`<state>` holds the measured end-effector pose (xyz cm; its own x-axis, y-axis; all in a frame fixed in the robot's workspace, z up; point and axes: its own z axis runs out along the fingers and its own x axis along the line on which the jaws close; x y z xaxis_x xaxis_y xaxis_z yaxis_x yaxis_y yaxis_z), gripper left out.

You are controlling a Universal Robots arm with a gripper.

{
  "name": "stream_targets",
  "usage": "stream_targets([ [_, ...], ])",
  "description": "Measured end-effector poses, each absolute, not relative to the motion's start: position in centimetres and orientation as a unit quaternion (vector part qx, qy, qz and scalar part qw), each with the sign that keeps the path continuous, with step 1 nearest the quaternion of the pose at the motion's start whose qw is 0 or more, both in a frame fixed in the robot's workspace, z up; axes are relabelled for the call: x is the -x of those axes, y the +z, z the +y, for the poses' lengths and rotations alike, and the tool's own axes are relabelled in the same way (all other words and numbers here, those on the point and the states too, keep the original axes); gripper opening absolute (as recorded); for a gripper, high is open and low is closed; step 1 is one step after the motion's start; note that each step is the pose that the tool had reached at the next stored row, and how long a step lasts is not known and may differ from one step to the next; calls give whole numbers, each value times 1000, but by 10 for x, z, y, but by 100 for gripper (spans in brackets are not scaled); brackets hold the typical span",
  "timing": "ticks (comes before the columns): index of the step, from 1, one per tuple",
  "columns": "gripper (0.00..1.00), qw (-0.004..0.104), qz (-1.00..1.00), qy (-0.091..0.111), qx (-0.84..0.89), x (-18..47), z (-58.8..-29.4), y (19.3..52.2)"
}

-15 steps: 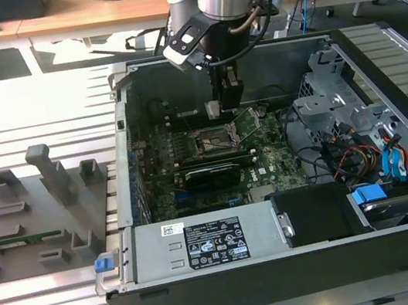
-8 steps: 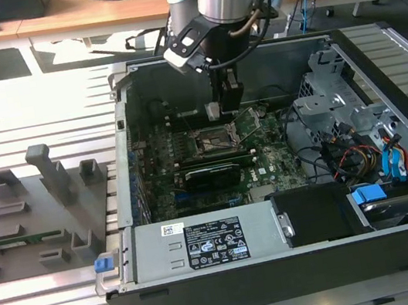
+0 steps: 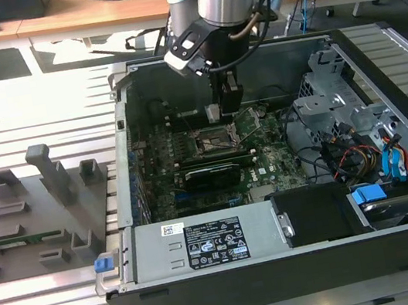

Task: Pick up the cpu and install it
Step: 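Place the cpu into insertion slot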

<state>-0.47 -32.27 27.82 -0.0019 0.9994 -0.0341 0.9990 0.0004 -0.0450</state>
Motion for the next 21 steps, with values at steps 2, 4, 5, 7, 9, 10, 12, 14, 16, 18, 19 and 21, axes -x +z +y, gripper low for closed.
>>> stream_targets([
  [2,55,4,-707,28,706,5,-323,277],
  [4,55,4,-707,28,706,5,-323,276],
  [5,55,4,-707,28,706,5,-323,276],
  [7,55,4,-707,28,706,5,-323,275],
  [9,55,4,-707,28,706,5,-323,273],
  [10,55,4,-707,28,706,5,-323,273],
  [12,55,4,-708,28,705,5,-323,272],
  [14,55,4,-710,28,703,5,-322,271],
  [16,55,4,-713,28,700,5,-321,270],
  [18,55,4,-716,28,697,5,-317,269],
  [19,55,3,-717,28,696,5,-317,269],
  [21,55,3,-717,28,696,5,-317,269],
])
